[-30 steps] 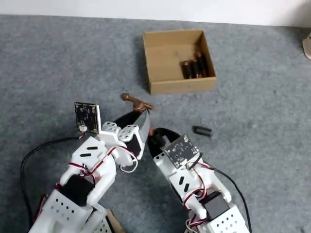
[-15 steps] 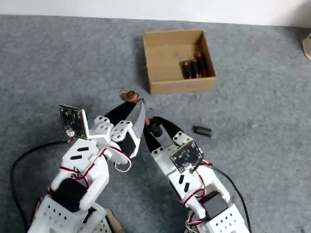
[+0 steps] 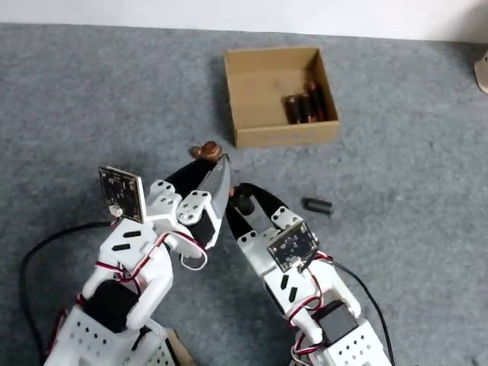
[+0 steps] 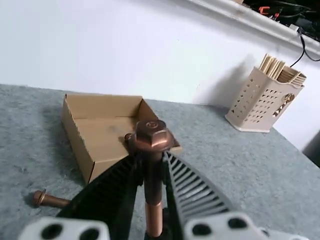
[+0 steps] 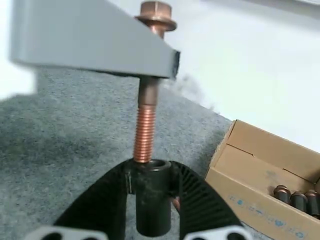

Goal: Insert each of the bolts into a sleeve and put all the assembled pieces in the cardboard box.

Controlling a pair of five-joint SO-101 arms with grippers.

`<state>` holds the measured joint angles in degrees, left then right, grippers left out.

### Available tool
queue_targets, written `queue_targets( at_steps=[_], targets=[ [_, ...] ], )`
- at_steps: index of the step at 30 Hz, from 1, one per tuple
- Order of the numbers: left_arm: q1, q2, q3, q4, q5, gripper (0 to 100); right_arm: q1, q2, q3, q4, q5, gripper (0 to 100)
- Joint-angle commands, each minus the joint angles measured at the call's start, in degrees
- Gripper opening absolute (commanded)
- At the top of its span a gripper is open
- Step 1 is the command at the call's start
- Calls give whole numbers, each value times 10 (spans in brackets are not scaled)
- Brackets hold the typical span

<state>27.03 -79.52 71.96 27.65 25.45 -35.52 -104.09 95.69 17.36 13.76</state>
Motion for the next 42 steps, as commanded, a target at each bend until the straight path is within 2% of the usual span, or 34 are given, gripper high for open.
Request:
queue_targets(
  at_steps=[1, 6, 10, 16, 24, 29, 35, 42],
  targets=[
    [12, 5, 23, -57, -3, 4, -12, -9, 65, -29, 4, 5],
    [15, 5, 73, -144, 3, 4, -12, -9, 65, -29, 4, 5],
    [11, 5, 72, -151, 51, 4, -12, -9, 65, -29, 4, 5],
    [11, 5, 64, -149, 54, 4, -12, -9, 65, -29, 4, 5],
    [16, 4, 25, -23, 55, 4, -8, -9, 65, -29, 4, 5],
    [16, 4, 25, 22, 52, 4, -7, -9, 65, -30, 4, 5],
    [17, 4, -15, 96, 55, 4, 34, -10, 62, -32, 1, 5],
    [16, 4, -19, 109, 49, 8, 40, -10, 61, -32, 0, 5]
  ],
)
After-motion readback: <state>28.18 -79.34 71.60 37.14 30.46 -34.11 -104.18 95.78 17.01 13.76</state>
